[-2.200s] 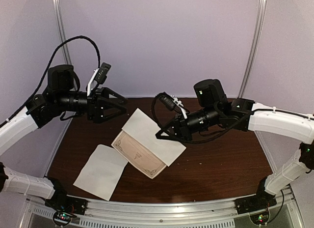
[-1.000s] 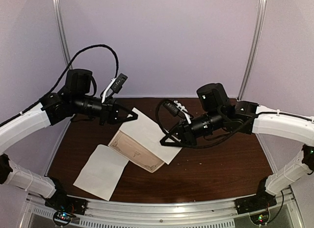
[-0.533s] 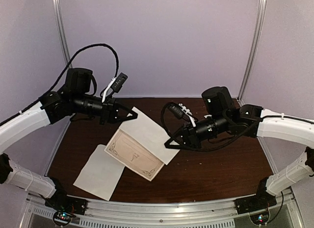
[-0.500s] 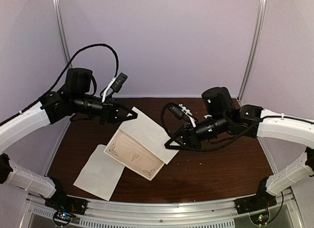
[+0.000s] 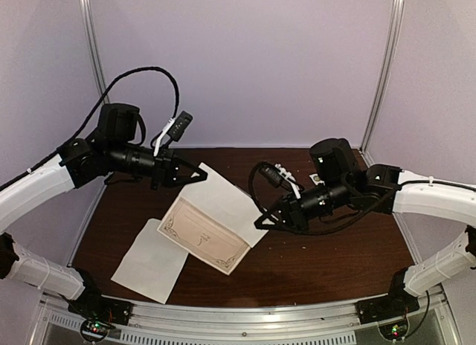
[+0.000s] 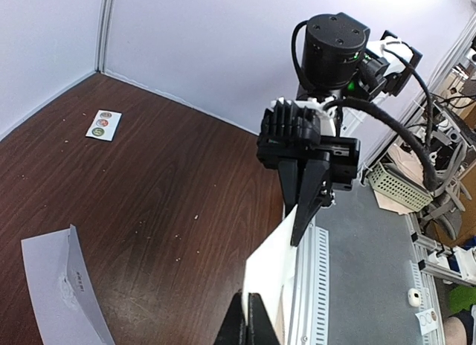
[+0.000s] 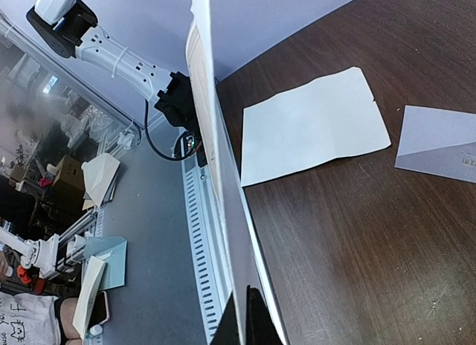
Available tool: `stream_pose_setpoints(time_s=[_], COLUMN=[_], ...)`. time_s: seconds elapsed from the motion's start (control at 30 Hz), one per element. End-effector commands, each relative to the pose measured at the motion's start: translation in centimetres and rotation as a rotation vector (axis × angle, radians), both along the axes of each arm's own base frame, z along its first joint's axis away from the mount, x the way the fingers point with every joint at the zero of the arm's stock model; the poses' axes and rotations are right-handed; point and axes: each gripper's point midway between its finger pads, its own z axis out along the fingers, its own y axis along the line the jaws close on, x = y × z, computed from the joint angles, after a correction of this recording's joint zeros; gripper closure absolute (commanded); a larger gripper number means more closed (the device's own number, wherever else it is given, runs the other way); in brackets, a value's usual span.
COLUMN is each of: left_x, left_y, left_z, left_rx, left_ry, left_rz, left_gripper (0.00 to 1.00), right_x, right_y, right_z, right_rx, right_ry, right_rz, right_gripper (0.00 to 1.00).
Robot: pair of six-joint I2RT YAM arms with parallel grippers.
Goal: Place the letter into the envelope and seal it
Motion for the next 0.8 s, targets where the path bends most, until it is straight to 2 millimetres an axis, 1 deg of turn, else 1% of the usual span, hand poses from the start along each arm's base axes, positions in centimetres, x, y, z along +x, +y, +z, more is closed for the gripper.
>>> stream_pose_setpoints(time_s=[0.0, 0.07, 0.1, 0.17, 0.23, 0.33, 0.4, 0.43, 0.6, 0.77], left_x=[-0.4, -0.7, -0.8, -1.0, -1.3, -1.7, -1.7, -1.7, -1.2, -1.0], left_y=[0.2, 0.1, 0.0, -0.1, -0.3, -0.5, -0.6, -0.6, -0.8, -1.1], left_z=[2.1, 1.6, 1.3, 0.9, 0.9, 1.0, 0.8, 0.7, 0.0, -0.2], left_rx=[-0.036, -0.029, -0.024, -0.022, -0.028, -0.036, -0.026, -0.020, 0.000, 0.003], left_ry=[-0.058, -0.042, -0.033, -0.018, -0.007, -0.001, 0.001, 0.000, -0.003, 0.002], left_rz=[-0.018, -0.041, -0.050, -0.070, -0.100, -0.134, -0.145, -0.148, -0.140, -0.145], left_gripper=[1.00, 1.00, 1.00, 1.00, 1.00, 1.00, 1.00, 1.00, 1.00, 1.00], right_x=[0.2, 0.5, 0.7, 0.9, 1.1, 1.6, 1.9, 2.0, 2.4, 2.3], right_y=[-0.4, -0.2, -0.1, 0.3, 0.8, 2.0, 2.8, 3.2, 5.1, 5.8], right_z=[1.3, 1.7, 2.0, 2.6, 3.2, 4.3, 4.1, 4.5, 4.0, 3.9], right_rx=[0.033, 0.033, 0.037, 0.043, 0.051, 0.061, 0.057, 0.063, 0.060, 0.064], right_ry=[-0.030, -0.040, -0.049, -0.064, -0.078, -0.092, -0.087, -0.089, -0.064, -0.054], right_rz=[-0.021, -0.026, -0.030, -0.024, -0.008, 0.019, 0.039, 0.049, 0.093, 0.111], right_gripper=[0.88, 0.68, 0.61, 0.52, 0.48, 0.47, 0.48, 0.49, 0.60, 0.71])
